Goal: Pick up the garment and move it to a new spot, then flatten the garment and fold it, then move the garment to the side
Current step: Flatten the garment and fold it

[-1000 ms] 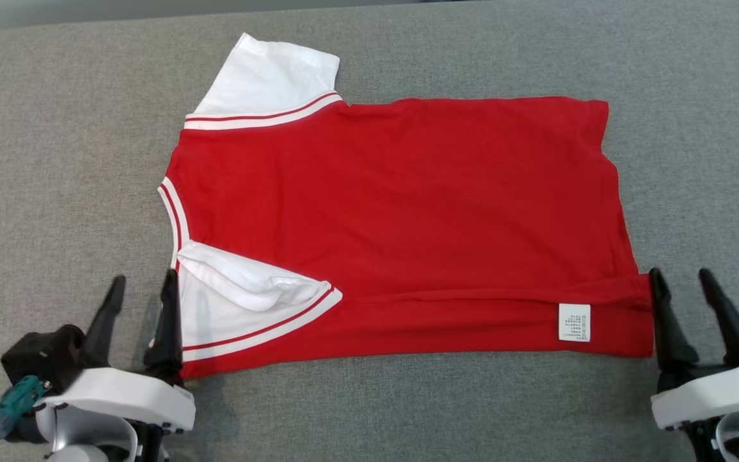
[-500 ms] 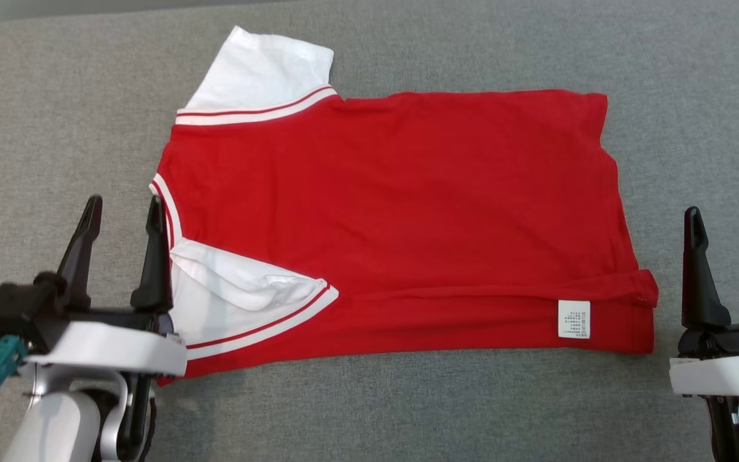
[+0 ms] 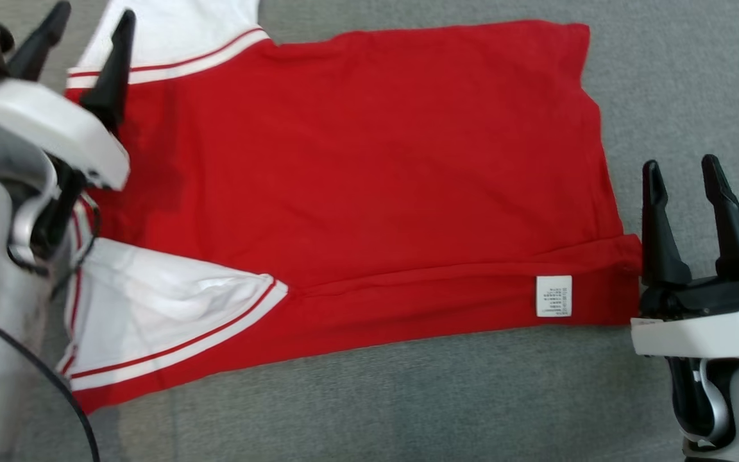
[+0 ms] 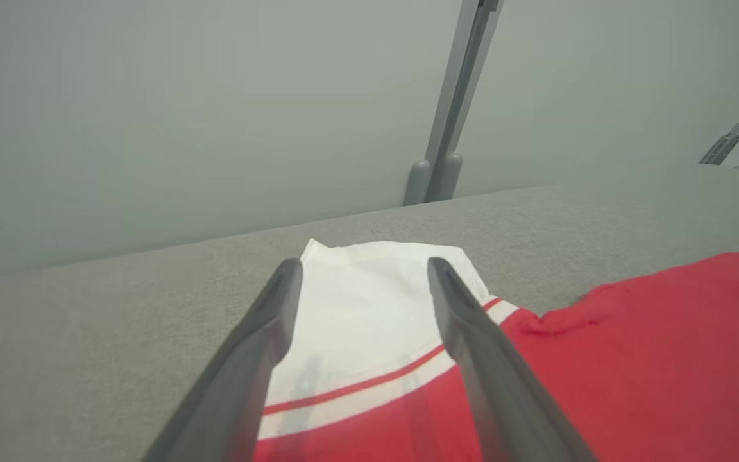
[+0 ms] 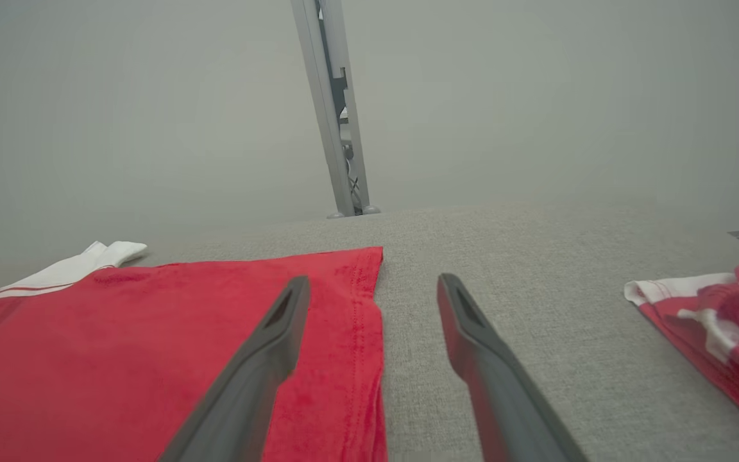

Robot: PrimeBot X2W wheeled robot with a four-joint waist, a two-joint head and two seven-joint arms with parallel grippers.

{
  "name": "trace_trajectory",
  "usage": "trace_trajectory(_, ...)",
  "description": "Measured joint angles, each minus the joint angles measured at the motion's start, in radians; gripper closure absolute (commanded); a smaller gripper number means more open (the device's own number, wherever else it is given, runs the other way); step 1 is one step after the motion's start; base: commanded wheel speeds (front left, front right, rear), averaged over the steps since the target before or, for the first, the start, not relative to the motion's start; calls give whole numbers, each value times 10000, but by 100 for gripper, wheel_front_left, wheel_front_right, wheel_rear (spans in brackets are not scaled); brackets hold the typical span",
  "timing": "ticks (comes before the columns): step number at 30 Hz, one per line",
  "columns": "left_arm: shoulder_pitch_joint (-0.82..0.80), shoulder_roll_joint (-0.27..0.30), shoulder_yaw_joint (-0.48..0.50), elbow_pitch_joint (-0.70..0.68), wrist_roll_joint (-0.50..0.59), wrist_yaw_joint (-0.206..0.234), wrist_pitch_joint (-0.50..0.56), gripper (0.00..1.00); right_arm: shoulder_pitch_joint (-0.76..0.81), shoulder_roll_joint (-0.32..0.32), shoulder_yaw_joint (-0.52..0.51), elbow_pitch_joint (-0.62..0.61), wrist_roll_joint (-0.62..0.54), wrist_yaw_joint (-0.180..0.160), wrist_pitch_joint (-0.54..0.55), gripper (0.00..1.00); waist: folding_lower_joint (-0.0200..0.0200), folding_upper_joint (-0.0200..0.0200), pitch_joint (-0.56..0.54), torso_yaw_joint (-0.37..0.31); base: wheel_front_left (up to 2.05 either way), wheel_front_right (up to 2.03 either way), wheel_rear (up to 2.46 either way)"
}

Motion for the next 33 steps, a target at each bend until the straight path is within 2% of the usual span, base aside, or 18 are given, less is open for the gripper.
trace_trajectory(4,-1538,270,-127,1649,-157,-491,746,0,-341,13,359,362,186,0,-221,0,0,0,437,-512,0,0,0)
trace_trajectory(9,-2925,750,-194,3333,-232,-874,1060,0,-643,25,765,817,479,0,-499,0,0,0,930,-1165,0,0,0)
trace_trajectory(13,-3650,1244,-359,4247,-182,-1043,1001,0,-806,33,997,1129,727,0,-686,0,0,0,1276,-1614,0,0,0)
trace_trajectory(19,-4239,1632,-775,5078,-384,-1166,1112,0,-999,33,1047,1499,826,0,-811,0,0,0,1691,-1964,0,0,0)
trace_trajectory(20,-4298,1641,-817,5118,-435,-1166,1083,18,-1040,33,1041,1542,826,0,-815,0,0,0,1719,-1967,0,0,0)
trace_trajectory(21,-4335,1643,-865,5170,-514,-1168,1049,57,-1115,31,1035,1592,821,0,-823,0,0,0,1727,-1948,0,0,0)
trace_trajectory(22,-4350,1641,-922,5212,-577,-1183,1014,100,-1235,33,1043,1626,802,0,-830,0,0,0,1728,-1921,0,0,0)
trace_trajectory(26,-4442,1624,-1248,5331,-780,-1195,867,100,-2079,-169,1166,1944,711,0,-786,0,0,0,1690,-1806,0,0,0)
trace_trajectory(33,-4696,1225,-1971,5519,-1028,-1193,334,100,-4576,-1281,2109,3718,1202,0,-19,0,0,0,1588,-1307,0,0,0)
